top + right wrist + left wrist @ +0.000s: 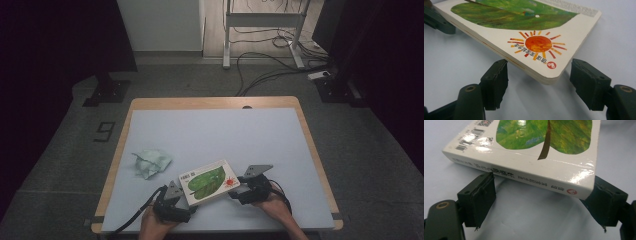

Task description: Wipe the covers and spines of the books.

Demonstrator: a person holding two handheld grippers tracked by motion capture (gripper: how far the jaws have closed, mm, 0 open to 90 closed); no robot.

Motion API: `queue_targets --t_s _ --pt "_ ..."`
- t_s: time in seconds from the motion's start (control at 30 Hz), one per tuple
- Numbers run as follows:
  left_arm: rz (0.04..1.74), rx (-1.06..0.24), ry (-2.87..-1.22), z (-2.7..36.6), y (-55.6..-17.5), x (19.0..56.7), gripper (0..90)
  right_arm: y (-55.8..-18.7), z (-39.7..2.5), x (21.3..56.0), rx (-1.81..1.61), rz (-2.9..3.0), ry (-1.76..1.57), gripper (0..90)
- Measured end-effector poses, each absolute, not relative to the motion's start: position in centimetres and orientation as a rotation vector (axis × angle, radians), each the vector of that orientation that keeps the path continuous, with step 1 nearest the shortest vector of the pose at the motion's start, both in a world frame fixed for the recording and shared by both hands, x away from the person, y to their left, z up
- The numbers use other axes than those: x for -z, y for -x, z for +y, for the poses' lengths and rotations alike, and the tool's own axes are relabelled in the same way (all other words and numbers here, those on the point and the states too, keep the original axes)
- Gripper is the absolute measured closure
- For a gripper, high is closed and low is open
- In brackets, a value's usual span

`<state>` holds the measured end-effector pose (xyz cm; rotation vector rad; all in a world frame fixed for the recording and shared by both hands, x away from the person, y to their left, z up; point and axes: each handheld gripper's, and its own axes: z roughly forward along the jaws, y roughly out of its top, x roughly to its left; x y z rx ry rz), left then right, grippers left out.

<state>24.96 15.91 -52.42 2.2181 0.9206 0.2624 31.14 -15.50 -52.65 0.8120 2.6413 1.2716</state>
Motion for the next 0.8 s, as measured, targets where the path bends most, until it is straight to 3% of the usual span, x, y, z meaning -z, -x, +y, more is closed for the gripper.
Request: queue_targets --t_s 0.2,0.3,0.43,0.63,0.8 --pt "0.898 -0.300 -2.242 15.7 -24.7 52.6 14.3 -31.1 -15.8 53.0 -1.300 2.654 -0.822 29.1" --pt "0.904 -0.259 -2.222 16.1 -24.9 52.5 13.8 -31.0 -15.9 53.0 -1.298 2.652 -0.812 29.2" --pt "0.896 -0.258 -2.225 16.3 -25.0 52.5 14.7 -30.9 -15.8 53.0 -1.270 2.628 -0.799 34.6" --pt "0.884 -0.250 -2.217 16.6 -25.8 52.3 24.9 -31.1 -15.5 53.0 -1.255 2.600 -0.819 38.3" --pt "0.895 -0.252 -2.201 16.7 -27.5 52.4 25.7 -32.1 -15.1 53.0 -1.238 2.590 -0.838 37.5"
